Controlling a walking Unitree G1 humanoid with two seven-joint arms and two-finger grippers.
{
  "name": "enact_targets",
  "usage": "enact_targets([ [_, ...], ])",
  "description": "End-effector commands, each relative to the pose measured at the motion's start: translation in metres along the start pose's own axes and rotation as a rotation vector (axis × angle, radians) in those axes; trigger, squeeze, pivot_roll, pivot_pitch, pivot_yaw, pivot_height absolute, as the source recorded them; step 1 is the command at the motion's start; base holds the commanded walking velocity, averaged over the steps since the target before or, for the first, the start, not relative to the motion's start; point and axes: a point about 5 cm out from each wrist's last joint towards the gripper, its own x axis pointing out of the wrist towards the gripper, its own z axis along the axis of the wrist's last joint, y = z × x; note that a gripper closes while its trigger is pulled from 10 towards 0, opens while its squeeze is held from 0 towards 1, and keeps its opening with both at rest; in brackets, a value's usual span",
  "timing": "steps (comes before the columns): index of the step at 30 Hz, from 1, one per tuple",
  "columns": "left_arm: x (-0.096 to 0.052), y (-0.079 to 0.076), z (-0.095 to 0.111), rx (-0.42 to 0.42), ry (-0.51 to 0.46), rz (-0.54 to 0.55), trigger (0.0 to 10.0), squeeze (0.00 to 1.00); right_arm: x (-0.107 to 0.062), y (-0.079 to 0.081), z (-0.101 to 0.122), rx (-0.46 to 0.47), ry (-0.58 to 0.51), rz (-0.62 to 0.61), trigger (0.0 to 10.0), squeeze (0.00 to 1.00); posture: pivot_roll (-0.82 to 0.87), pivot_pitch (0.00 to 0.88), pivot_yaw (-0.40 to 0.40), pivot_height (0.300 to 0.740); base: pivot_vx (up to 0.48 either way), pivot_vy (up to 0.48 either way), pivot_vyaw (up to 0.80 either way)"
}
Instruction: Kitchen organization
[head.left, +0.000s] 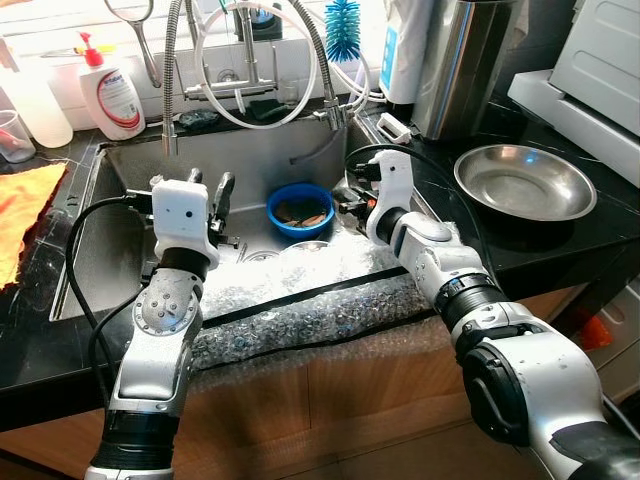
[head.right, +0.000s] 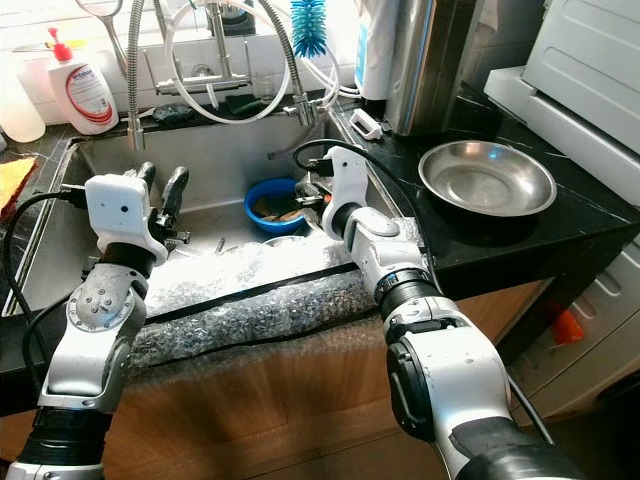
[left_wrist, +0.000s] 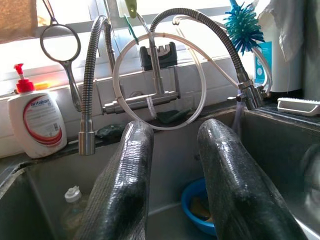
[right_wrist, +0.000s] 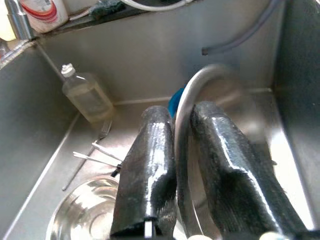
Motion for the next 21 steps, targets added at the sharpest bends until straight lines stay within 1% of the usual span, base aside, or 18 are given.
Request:
enact_targets([
  [1,-0.001,0.000,0.003,0.007,-0.002,-0.001,10.0,0.00,0.001,0.000,0.001,-0.007,0.005,-0.007,10.0,0.84,-0.02,0.000,-0.001,0.740,0.000,0.000,0.00],
  [2,-0.001,-0.001,0.003,0.006,-0.001,-0.002,10.0,0.00,0.000,0.000,0.001,-0.008,0.006,-0.007,10.0,0.84,-0.02,0.000,-0.001,0.740,0.000,0.000,0.00],
  [4,-0.001,-0.002,0.001,0.004,0.003,-0.005,10.0,0.00,-0.001,-0.003,-0.001,-0.012,0.012,-0.018,10.0,0.78,-0.02,0.000,-0.001,0.740,0.000,0.000,0.00],
  [5,-0.001,-0.002,0.001,0.003,0.004,-0.006,10.0,0.00,-0.001,-0.004,-0.002,-0.019,0.015,-0.023,10.0,0.74,-0.02,0.000,-0.001,0.740,0.000,0.000,0.00],
  [6,-0.001,-0.003,0.001,0.001,0.004,-0.006,10.0,0.00,-0.002,-0.005,-0.001,-0.033,0.010,-0.033,10.0,0.05,-0.02,0.000,-0.001,0.740,0.000,0.000,0.00],
  [7,-0.001,-0.003,0.001,0.000,0.003,-0.004,10.0,0.00,-0.002,-0.006,0.000,-0.038,0.002,-0.036,10.0,0.00,-0.02,0.000,-0.001,0.740,0.000,0.000,0.00],
  [8,-0.001,-0.003,0.002,-0.002,0.003,-0.004,10.0,0.00,-0.002,-0.006,0.000,-0.040,-0.004,-0.038,10.0,0.00,-0.03,0.000,-0.002,0.740,0.000,0.000,0.00],
  [10,0.000,-0.004,0.002,-0.004,0.002,-0.001,10.0,0.00,-0.004,-0.010,0.005,-0.099,-0.024,-0.078,10.0,0.00,-0.03,0.000,-0.001,0.740,0.000,0.000,0.00],
  [16,0.000,-0.004,0.002,-0.004,0.002,-0.001,10.0,0.00,-0.004,-0.010,0.005,-0.099,-0.024,-0.078,10.0,0.00,-0.03,0.000,-0.001,0.740,0.000,0.000,0.00],
  [17,0.000,-0.004,0.002,-0.005,-0.001,0.002,10.0,0.00,-0.005,-0.012,0.009,-0.120,-0.044,-0.101,10.0,0.00,-0.03,0.000,-0.001,0.740,0.000,0.000,0.00],
  [18,0.000,-0.004,0.002,-0.005,-0.001,0.002,10.0,0.00,-0.005,-0.012,0.009,-0.120,-0.044,-0.101,10.0,0.00,-0.03,0.000,-0.001,0.740,0.000,0.000,0.00],
  [19,0.000,-0.003,0.002,-0.005,-0.006,0.008,10.0,0.00,-0.013,-0.018,0.031,-0.176,-0.180,-0.175,10.0,0.00,-0.04,0.000,0.001,0.740,0.000,0.000,0.00],
  [20,0.000,-0.002,0.003,-0.006,-0.009,0.012,10.0,0.00,-0.024,-0.023,0.048,-0.206,-0.288,-0.241,10.0,0.00,-0.04,0.000,0.001,0.740,0.000,0.000,0.00],
  [21,0.000,-0.002,0.003,-0.005,-0.010,0.014,10.0,0.00,-0.036,-0.028,0.060,-0.217,-0.366,-0.296,10.0,0.00,-0.05,0.000,0.006,0.740,0.000,0.000,0.00],
])
